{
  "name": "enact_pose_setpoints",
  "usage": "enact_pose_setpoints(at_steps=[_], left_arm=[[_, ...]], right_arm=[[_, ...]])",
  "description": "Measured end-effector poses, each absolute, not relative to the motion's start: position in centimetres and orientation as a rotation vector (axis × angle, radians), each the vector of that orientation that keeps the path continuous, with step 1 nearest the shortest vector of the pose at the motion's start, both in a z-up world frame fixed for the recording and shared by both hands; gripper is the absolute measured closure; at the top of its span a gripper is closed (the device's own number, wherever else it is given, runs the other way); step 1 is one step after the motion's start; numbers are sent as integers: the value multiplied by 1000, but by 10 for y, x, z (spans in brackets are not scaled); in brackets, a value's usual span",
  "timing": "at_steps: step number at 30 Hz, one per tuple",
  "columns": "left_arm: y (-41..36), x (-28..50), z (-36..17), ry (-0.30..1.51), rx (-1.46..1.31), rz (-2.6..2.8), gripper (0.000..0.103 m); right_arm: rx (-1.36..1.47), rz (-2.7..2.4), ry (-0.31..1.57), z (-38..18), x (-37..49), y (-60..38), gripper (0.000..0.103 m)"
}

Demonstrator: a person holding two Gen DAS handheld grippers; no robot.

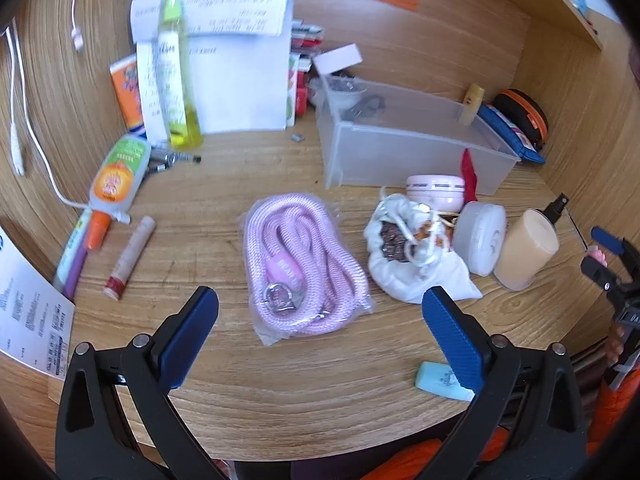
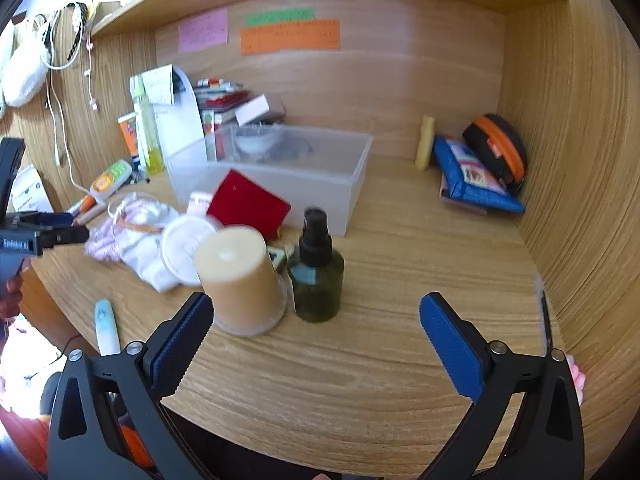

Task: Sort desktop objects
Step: 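Grasp the bagged pink rope with the left tool while the right tool grasps the green spray bottle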

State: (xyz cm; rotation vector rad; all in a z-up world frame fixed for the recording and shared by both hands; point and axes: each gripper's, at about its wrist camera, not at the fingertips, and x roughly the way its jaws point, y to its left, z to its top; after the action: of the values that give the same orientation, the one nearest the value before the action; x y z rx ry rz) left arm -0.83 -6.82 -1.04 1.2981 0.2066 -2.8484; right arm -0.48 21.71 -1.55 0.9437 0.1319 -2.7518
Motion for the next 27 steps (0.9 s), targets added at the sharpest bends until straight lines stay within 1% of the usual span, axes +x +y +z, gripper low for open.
enact_pose_setpoints(at_steps=[3, 7, 9, 13, 16, 24, 27], left_arm=[[-76, -16, -16, 234, 1338, -2822, 0], [-89, -32, -22, 305, 1404, -2785, 0], [-92, -40, -25, 321, 1429, -2763, 0], [-92, -57, -30, 276, 1468, -2726, 0], [-93, -68, -37, 270, 1507, -2706, 0], [-90, -93, -54, 247, 1603, -2659, 0], [-90, -98, -57, 205, 1592, -2643, 0]], right_arm=[[977, -2751, 136, -22, -10, 222, 4], [1020, -2742, 114, -29, -22, 230, 13], [1039, -2739, 115, -32, -28, 233, 13], [1063, -2721, 137, -37, -39, 232, 14], [1076, -2706, 162, -39, -46, 229, 19], [1085, -2673, 165, -41, -62, 224, 22], [1103, -2654, 152, -43, -68, 224, 27]])
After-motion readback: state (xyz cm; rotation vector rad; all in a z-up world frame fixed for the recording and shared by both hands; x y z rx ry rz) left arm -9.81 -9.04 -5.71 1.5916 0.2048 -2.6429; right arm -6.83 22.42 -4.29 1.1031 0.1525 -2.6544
